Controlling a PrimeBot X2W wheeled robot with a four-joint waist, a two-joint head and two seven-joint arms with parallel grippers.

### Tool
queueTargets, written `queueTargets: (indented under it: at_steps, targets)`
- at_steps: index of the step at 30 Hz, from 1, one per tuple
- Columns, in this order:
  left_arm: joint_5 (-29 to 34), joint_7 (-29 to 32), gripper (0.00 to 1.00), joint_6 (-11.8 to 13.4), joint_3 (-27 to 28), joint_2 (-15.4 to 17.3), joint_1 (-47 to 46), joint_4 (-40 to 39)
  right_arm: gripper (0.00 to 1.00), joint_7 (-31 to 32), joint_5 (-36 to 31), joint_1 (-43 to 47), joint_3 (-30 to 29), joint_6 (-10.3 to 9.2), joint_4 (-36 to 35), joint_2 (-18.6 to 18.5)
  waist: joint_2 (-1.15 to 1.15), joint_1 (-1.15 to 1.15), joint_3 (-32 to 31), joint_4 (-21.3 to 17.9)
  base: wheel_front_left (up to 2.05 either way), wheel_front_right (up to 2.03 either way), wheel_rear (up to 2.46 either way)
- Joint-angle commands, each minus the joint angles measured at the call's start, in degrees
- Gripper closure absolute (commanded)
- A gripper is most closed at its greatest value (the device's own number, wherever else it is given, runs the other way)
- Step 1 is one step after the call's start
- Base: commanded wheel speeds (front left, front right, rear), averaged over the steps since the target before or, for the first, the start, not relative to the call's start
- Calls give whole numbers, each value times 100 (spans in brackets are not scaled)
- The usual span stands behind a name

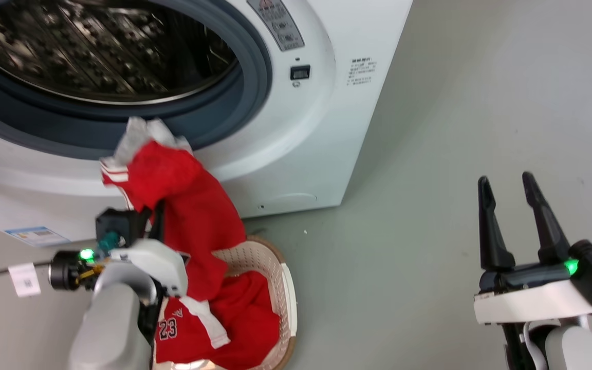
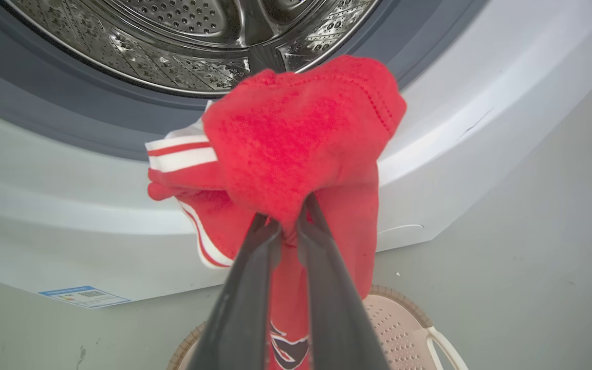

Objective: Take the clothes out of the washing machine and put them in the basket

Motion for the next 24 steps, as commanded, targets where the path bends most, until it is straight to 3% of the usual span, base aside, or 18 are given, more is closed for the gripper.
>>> queueTargets:
  at_steps: [1,14,24]
  targets:
    - [44,-15,100,-39,-22,-42,244,-192,0,-11,-48,119,-4,-4,32,7,0,0,-252,93,0,0,0]
    - [238,-15,100,-226,-509,-224,1701,-1232,0,-11,-71,506,-39,-4,94,8,0,0,-837,305,0,0,0]
    - [201,-15,100,-278,-789,-304,1867,-924,0,-11,-43,395,-21,-4,56,7,0,0,-634,267,0,0,0]
